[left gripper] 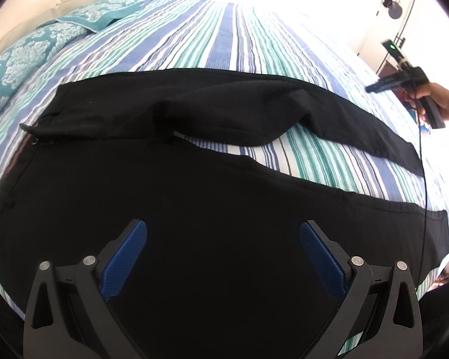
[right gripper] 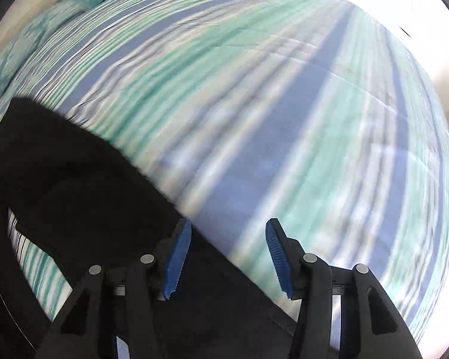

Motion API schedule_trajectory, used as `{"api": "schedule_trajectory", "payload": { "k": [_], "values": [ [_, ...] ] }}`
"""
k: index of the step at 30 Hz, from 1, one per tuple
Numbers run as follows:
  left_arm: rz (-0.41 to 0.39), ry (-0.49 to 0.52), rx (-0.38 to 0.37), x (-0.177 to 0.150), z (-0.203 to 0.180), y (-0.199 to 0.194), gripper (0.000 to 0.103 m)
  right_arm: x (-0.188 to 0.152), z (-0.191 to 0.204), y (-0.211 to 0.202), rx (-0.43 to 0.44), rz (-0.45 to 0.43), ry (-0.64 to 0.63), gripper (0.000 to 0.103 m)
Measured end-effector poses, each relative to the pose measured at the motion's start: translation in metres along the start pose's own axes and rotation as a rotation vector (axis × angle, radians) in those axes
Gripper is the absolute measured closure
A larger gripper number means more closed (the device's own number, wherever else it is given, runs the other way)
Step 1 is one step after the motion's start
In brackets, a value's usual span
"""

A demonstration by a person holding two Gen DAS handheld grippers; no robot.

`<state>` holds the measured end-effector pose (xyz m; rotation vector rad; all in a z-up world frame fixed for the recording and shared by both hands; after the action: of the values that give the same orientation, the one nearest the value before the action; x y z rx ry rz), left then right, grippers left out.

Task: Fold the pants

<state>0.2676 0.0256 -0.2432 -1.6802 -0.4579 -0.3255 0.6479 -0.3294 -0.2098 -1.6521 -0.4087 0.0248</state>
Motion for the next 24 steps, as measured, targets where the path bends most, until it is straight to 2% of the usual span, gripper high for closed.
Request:
{"api": "schedule_trajectory", "payload": {
  "k": [2,3,4,7,9,10,11,12,14,15,16,18,20,23,24],
  "values": [
    [0.005,0.001,-0.002,-0.001,-0.002,0.002,0.001,-0.041,-0.08,-0.006,-0.022,0.015,0.249,0.049],
    [0.008,0.0,-0.003,-0.001,-0.003,0.003,0.001,-0.058,-0.125,-0.01,-0.041,0.036,0.34,0.049],
    [0.012,0.002,-0.003,-0.001,-0.005,0.004,0.001,-0.092,-0.16,-0.009,-0.07,0.063,0.397,0.049],
    [0.019,0.012,0.004,-0.003,-0.009,0.008,0.001,-0.144,-0.203,0.006,-0.099,0.145,0.441,0.049],
    [0.025,0.023,0.01,-0.005,-0.012,0.011,0.001,-0.162,-0.201,0.018,-0.022,0.17,0.47,0.049],
    [0.03,0.028,0.011,-0.006,-0.014,0.013,0.001,-0.16,-0.193,0.025,0.013,0.167,0.468,0.052],
    [0.035,0.035,0.012,-0.008,-0.016,0.015,0.001,-0.153,-0.188,0.022,-0.021,0.141,0.416,0.086],
    [0.039,0.04,0.013,-0.009,-0.018,0.017,0.001,-0.141,-0.184,0.016,-0.099,0.119,0.331,0.094],
    [0.041,0.049,0.011,-0.011,-0.022,0.019,0.001,-0.111,-0.18,-0.002,-0.268,0.043,0.182,0.095],
    [0.038,0.052,0.007,-0.011,-0.024,0.019,0.001,-0.095,-0.185,-0.015,-0.372,-0.007,0.129,0.095],
    [0.034,0.055,0.002,-0.011,-0.026,0.019,0.001,-0.08,-0.19,-0.026,-0.438,-0.058,0.107,0.095],
    [0.03,0.07,-0.004,-0.012,-0.032,0.02,0.001,-0.068,-0.207,-0.036,-0.492,-0.114,0.128,0.095],
    [0.035,0.093,0.005,-0.014,-0.036,0.023,0.001,-0.054,-0.202,-0.023,-0.51,-0.098,0.133,0.095],
    [0.039,0.127,0.026,-0.018,-0.041,0.026,0.001,-0.06,-0.192,0.006,-0.516,-0.053,0.14,0.092],
    [0.045,0.135,0.023,-0.02,-0.043,0.027,0.001,-0.067,-0.191,0.009,-0.504,-0.048,0.173,0.087]
  ]
}}
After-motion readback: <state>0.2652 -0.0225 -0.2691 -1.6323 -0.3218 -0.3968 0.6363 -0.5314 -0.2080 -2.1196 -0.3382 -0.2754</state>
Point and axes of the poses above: each gripper's, at about its wrist camera, not at the fingertips, and y roughly the way its jaws point, z to its left, x to its top, the point moved 9 cm from there along y, roughly the way its jaws point, and after that the axes turned 5 degrees about z, right-handed, at the moved point
